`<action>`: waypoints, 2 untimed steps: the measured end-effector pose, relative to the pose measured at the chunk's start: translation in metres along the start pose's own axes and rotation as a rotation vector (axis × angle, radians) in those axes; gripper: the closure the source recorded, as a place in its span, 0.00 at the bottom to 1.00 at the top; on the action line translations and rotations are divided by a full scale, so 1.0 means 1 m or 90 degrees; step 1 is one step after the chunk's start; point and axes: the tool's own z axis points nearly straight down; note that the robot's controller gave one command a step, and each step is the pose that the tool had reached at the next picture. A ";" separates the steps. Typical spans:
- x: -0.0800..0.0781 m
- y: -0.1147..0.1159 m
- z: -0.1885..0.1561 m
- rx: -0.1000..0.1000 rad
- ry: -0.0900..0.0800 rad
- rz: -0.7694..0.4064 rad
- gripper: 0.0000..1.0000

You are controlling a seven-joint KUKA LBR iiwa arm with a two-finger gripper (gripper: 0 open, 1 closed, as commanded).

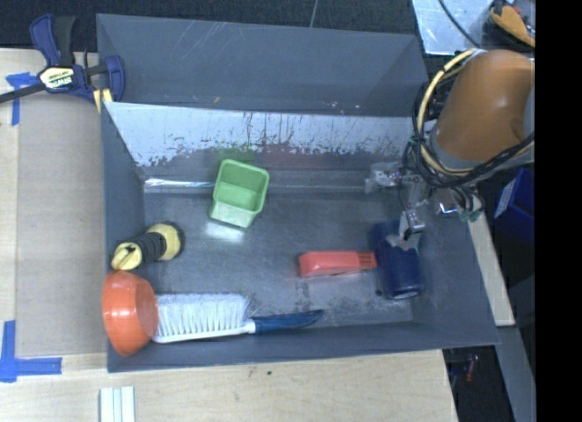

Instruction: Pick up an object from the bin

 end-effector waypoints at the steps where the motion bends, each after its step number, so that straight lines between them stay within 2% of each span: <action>1: -0.009 0.003 -0.078 0.001 0.000 0.009 0.00; 2: 0.017 -0.025 0.013 -0.002 0.004 -0.053 0.00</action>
Offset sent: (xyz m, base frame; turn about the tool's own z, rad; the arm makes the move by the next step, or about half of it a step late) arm -0.0179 -0.0341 -0.0346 -0.0594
